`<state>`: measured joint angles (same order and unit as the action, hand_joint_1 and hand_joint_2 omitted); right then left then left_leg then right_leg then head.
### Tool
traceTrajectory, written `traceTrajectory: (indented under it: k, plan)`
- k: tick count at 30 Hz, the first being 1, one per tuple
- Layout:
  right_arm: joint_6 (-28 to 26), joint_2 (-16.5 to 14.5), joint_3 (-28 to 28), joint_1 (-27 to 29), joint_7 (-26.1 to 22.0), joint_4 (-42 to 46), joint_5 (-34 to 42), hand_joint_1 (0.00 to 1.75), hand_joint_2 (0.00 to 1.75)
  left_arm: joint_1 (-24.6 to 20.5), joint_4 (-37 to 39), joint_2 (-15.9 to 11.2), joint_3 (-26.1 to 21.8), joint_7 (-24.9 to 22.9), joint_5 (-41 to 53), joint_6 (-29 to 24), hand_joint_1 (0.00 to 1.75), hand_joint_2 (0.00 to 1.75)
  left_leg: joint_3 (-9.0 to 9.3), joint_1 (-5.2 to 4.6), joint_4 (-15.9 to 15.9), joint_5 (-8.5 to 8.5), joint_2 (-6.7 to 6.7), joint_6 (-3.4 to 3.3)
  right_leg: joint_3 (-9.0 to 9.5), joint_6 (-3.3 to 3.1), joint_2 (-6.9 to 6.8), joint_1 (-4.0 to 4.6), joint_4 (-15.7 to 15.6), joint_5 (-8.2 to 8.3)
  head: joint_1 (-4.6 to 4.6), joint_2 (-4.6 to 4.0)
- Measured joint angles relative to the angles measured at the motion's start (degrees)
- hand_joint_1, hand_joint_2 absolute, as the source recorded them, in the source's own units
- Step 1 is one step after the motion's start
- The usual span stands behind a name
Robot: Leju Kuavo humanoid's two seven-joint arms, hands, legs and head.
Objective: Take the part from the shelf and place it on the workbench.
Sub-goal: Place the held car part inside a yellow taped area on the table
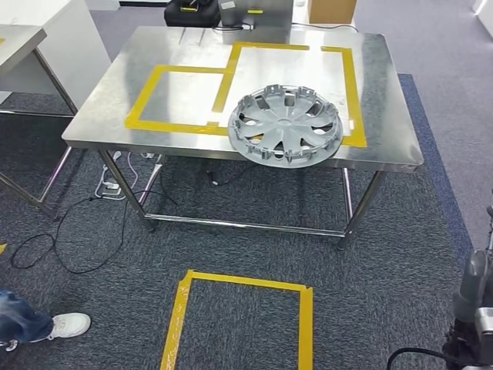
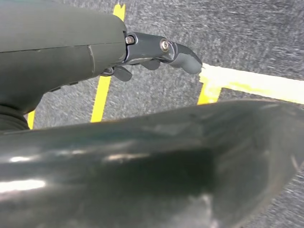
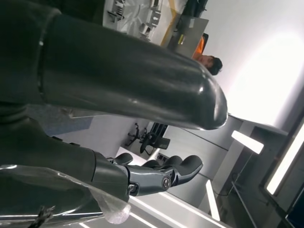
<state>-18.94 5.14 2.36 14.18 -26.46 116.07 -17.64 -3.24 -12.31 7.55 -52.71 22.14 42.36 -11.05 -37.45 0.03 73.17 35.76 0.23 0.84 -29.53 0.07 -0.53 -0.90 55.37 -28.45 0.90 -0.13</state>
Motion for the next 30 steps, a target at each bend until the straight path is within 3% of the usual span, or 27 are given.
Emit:
traceTrajectory:
  k: [2, 4, 6, 9, 11, 13, 14, 15, 16, 17, 18, 20, 21, 23, 25, 26, 28, 29, 30]
  plan:
    - [-0.02, 0.00, 0.00, 0.01, 0.12, -0.04, -0.14, 0.00, 0.00, -0.03, 0.00, -0.02, -0.11, 0.03, 0.14, -0.01, 0.00, 0.00, 3.23, 0.06, -3.35, -2.88, 0.00, -0.13, -1.11, 0.20, 0.06, 0.01, 0.54, 0.65, -0.01, 0.00]
    - [-0.08, 0.00, 0.01, 0.01, 0.17, -0.05, -0.19, 0.00, 0.00, -0.05, 0.00, -0.09, -0.26, 0.09, 0.19, -0.02, 0.00, 0.00, 7.99, 0.01, -11.02, -5.40, -0.07, -0.60, -2.17, 0.55, 0.08, 0.08, 1.22, 1.09, 0.01, 0.00]
    - [-0.15, 0.00, 0.02, 0.01, 0.18, -0.05, -0.22, 0.00, 0.00, -0.05, 0.00, -0.11, -0.41, 0.15, 0.23, -0.04, 0.00, 0.00, 10.28, -0.16, -15.48, -5.59, -0.15, -1.01, -2.88, 1.13, 0.03, 0.19, 1.62, 1.62, 0.04, 0.00]
    - [-0.18, 0.00, 0.08, 0.12, 0.23, -0.05, -0.27, 0.00, 0.00, -0.08, 0.00, -0.02, -0.66, 0.17, 0.29, -0.13, 0.00, 0.00, 9.94, -0.06, -16.51, -5.73, -0.02, -1.84, -3.91, 2.20, 0.08, 0.23, 2.05, 1.83, 0.08, 0.00]
    - [-0.19, 0.00, 0.21, 0.27, 0.31, -0.05, -0.30, 0.00, 0.00, -0.12, 0.00, 0.03, -0.77, 0.17, 0.34, -0.22, 0.00, 0.00, 9.17, 0.16, -16.87, -6.51, 0.18, -2.88, -5.57, 2.71, 0.24, 0.24, 5.21, -1.16, 0.30, 0.00]
    - [-0.19, 0.00, 0.34, 0.49, 0.44, -0.10, -0.32, 0.00, 0.00, -0.13, 0.00, 0.00, -0.83, 0.17, 0.39, -0.29, 0.00, 0.00, 8.02, -0.02, -16.83, -7.37, 0.29, -3.42, -8.09, 2.98, 0.32, 0.22, 12.21, -5.80, 0.46, 0.00]
    - [-0.19, 0.00, 0.38, 0.66, 0.55, -0.15, -0.35, 0.00, 0.00, -0.11, 0.00, 0.03, -0.85, 0.17, 0.45, -0.30, 0.00, 0.00, 7.39, -0.14, -16.79, -7.83, 0.32, -3.50, -9.05, 3.04, 0.33, 0.22, 15.56, -7.18, 0.46, 0.00]
    - [-0.18, 0.00, 0.39, 0.84, 0.69, -0.21, -0.42, 0.00, 0.00, -0.09, 0.00, 0.06, -0.87, 0.16, 0.52, -0.30, 0.00, 0.00, 6.73, -0.25, -16.73, -8.31, 0.34, -3.52, -9.23, 3.06, 0.33, 0.22, 17.47, -7.37, 0.46, 0.00]
    - [-0.17, 0.00, 0.40, 0.99, 0.83, -0.27, -0.49, 0.00, 0.00, -0.08, 0.00, 0.10, -0.89, 0.16, 0.59, -0.30, 0.00, 0.00, 6.09, -0.34, -16.64, -8.76, 0.34, -3.50, -8.40, 3.00, 0.32, 0.23, 17.39, -6.44, 0.45, 0.00]
    - [-0.17, 0.00, 0.41, 1.09, 0.95, -0.32, -0.57, 0.00, 0.00, -0.07, 0.00, 0.16, -0.90, 0.16, 0.67, -0.31, 0.00, 0.00, 5.53, -0.40, -16.54, -9.16, 0.34, -3.43, -6.45, 2.87, 0.32, 0.23, 15.13, -4.79, 0.45, 0.00]
    - [-0.16, 0.00, 0.42, 1.12, 1.02, -0.35, -0.65, 0.00, 0.00, -0.08, 0.00, 0.20, -0.91, 0.16, 0.72, -0.31, 0.00, 0.00, 5.07, -0.44, -16.42, -9.52, 0.34, -3.32, -3.60, 2.67, 0.31, 0.23, 11.24, -3.25, 0.46, 0.00]
    - [-0.17, 0.00, 0.44, 1.07, 1.06, -0.36, -0.73, 0.00, 0.00, -0.11, 0.00, 0.25, -0.91, 0.15, 0.78, -0.31, 0.00, 0.00, 4.38, -0.65, -16.18, -10.15, 0.32, -2.90, 1.93, 2.31, 0.33, 0.34, 3.25, -2.30, 0.44, 0.00]
    - [-0.19, 0.00, 0.46, 1.10, 1.08, -0.37, -0.78, 0.00, 0.00, -0.13, 0.00, 0.25, -0.92, 0.15, 0.79, -0.31, 0.00, 0.00, 4.16, -0.74, -16.07, -10.50, 0.33, -2.62, 3.22, 2.15, 0.35, 0.41, 0.90, -2.52, 0.45, 0.00]
    - [-0.21, 0.00, 0.49, 1.26, 1.11, -0.39, -0.90, 0.00, 0.00, -0.09, 0.00, 0.24, -0.93, 0.16, 0.82, -0.31, 0.00, 0.00, 3.87, -0.79, -16.00, -11.13, 0.34, -2.02, 3.12, 1.61, 0.39, 0.49, -0.23, -2.57, 0.43, 0.00]
    - [-0.21, 0.00, 0.50, 1.36, 1.18, -0.42, -1.07, 0.00, 0.00, -0.04, 0.00, 0.20, -0.97, 0.16, 0.83, -0.32, 0.00, 0.00, 3.30, -0.66, -14.90, -9.80, 0.20, -1.30, 2.29, 0.56, 0.23, 0.36, -0.33, -1.86, 0.33, 0.00]
    - [-0.21, 0.00, 0.50, 1.40, 1.22, -0.43, -1.15, 0.00, 0.00, -0.01, 0.00, 0.19, -0.99, 0.16, 0.84, -0.33, 0.00, 0.00, 2.67, -0.57, -13.00, -7.76, 0.12, -0.95, 1.86, 0.08, 0.12, 0.25, -0.40, -1.40, 0.21, 0.00]
    - [-0.22, 0.00, 0.50, 1.58, 1.28, -0.47, -1.32, 0.00, 0.00, 0.00, 0.00, 0.20, -1.06, 0.17, 0.89, -0.33, 0.00, 0.00, 0.90, -0.29, -6.24, -2.21, 0.04, -0.39, 0.91, -0.35, -0.01, 0.23, -0.36, -0.54, -0.03, 0.00]
    - [-0.22, 0.00, 0.50, 1.70, 1.31, -0.50, -1.36, 0.00, 0.00, 0.00, 0.00, 0.21, -1.10, 0.17, 0.93, -0.33, 0.00, 0.00, 0.18, -0.17, -2.69, -0.24, 0.04, -0.22, 0.48, -0.37, -0.03, 0.25, -0.29, -0.08, -0.05, 0.00]
    - [-0.22, 0.00, 0.50, 1.81, 1.32, -0.52, -1.40, 0.00, 0.00, -0.01, 0.00, 0.23, -1.14, 0.17, 0.97, -0.33, 0.00, 0.00, 0.01, -0.09, -0.35, 0.49, 0.04, -0.12, 0.03, -0.33, -0.02, 0.27, -0.16, 0.37, -0.06, 0.00]
